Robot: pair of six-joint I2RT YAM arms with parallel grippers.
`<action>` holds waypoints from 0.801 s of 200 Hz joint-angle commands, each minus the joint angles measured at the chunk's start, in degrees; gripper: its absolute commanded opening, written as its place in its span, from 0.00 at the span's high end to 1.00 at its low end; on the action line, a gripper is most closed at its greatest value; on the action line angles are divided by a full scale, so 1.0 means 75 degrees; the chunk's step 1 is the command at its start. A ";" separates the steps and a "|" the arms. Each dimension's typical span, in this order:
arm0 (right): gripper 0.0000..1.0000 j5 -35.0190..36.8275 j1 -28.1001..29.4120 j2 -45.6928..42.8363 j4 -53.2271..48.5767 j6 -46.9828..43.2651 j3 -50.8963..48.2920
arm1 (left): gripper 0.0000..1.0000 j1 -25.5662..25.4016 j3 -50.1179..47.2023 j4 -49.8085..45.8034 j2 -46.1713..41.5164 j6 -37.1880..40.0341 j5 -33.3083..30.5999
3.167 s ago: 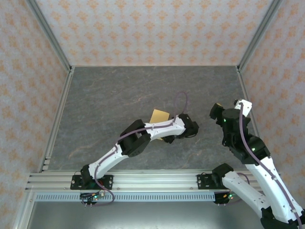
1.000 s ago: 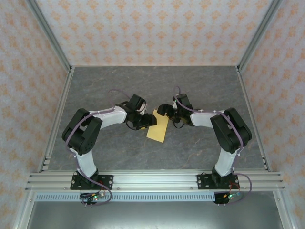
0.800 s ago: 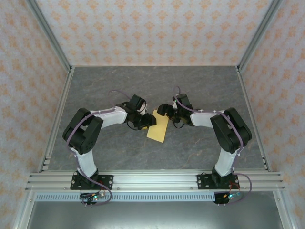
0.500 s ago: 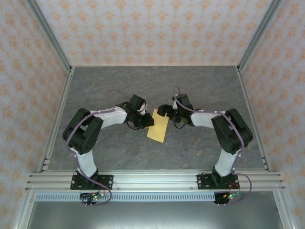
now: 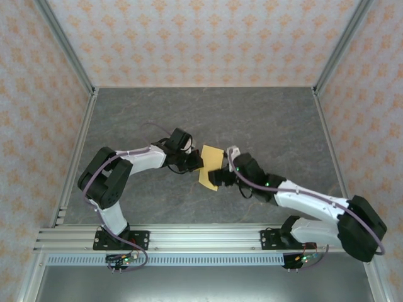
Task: Fold a paper plane with a square sheet of paper (fold left side to right side)
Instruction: Third fold the triangle at the center of the table.
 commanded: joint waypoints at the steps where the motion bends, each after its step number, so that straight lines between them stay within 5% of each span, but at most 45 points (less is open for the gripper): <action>1: 0.11 0.1470 0.0997 -0.0230 -0.0588 -0.0930 -0.0317 | 0.97 -0.0115 -0.0076 0.0286 -0.0223 -0.0392 -0.0174; 40: 0.12 0.2694 0.2297 0.1352 -0.0349 -0.1629 0.0131 | 0.97 -0.0209 -0.0046 0.0197 -0.0221 -0.0454 -0.0268; 81: 0.16 0.2915 0.2430 0.2906 0.0205 -0.2164 0.0874 | 0.98 -0.0237 -0.0006 0.0111 -0.0220 -0.0432 -0.0281; 160: 0.52 0.3275 0.2426 0.3183 0.0418 -0.2324 0.1242 | 0.98 -0.0246 -0.0006 0.0022 -0.0259 -0.0339 -0.0303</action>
